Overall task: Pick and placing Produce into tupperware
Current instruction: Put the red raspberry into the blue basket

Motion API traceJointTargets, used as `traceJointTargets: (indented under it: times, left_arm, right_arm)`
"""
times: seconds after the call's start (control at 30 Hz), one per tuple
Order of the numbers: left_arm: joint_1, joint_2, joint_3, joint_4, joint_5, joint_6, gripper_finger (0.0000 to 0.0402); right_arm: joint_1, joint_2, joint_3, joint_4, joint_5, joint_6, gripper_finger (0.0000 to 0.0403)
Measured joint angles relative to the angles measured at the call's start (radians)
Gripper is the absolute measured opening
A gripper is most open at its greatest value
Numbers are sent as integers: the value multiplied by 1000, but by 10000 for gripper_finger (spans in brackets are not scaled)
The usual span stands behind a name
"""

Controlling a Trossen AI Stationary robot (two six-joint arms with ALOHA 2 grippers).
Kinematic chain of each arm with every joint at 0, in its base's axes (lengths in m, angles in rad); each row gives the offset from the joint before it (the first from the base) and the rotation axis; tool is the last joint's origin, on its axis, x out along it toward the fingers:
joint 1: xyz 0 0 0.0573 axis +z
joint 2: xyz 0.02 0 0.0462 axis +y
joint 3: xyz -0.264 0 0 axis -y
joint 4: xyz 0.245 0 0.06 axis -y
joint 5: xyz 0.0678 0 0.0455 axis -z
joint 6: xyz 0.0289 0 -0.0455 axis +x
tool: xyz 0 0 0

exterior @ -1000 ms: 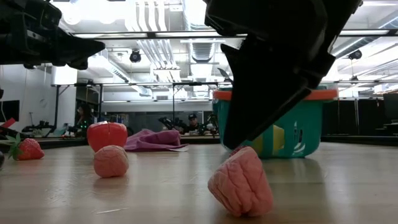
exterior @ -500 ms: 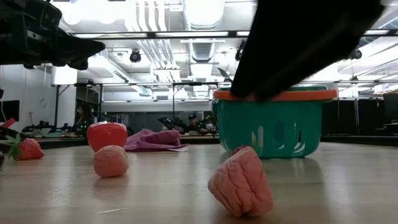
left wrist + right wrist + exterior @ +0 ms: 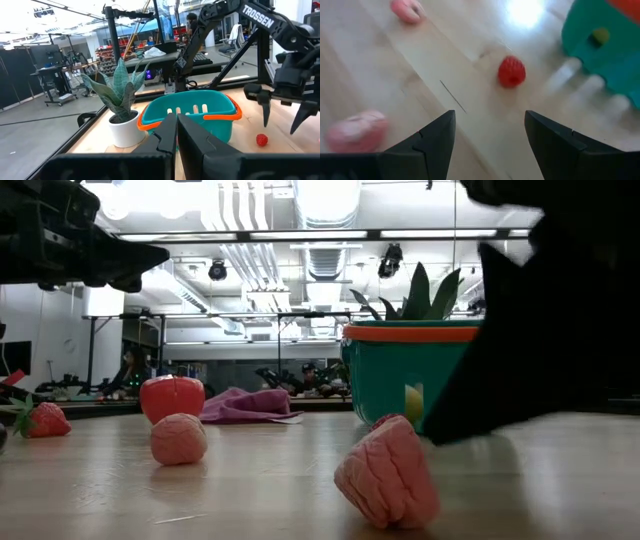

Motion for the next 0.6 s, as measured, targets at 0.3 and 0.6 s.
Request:
traceJointTargets:
  times: [0.3, 0.6]
  left_arm:
    - [0, -1, 0, 3, 0, 0, 0]
    - [0, -2, 0, 7, 0, 0, 0]
  right_arm:
    - [-16, 28, -6, -2, -1, 57, 230]
    - [-57, 29, -8, 27, -15, 51, 231]
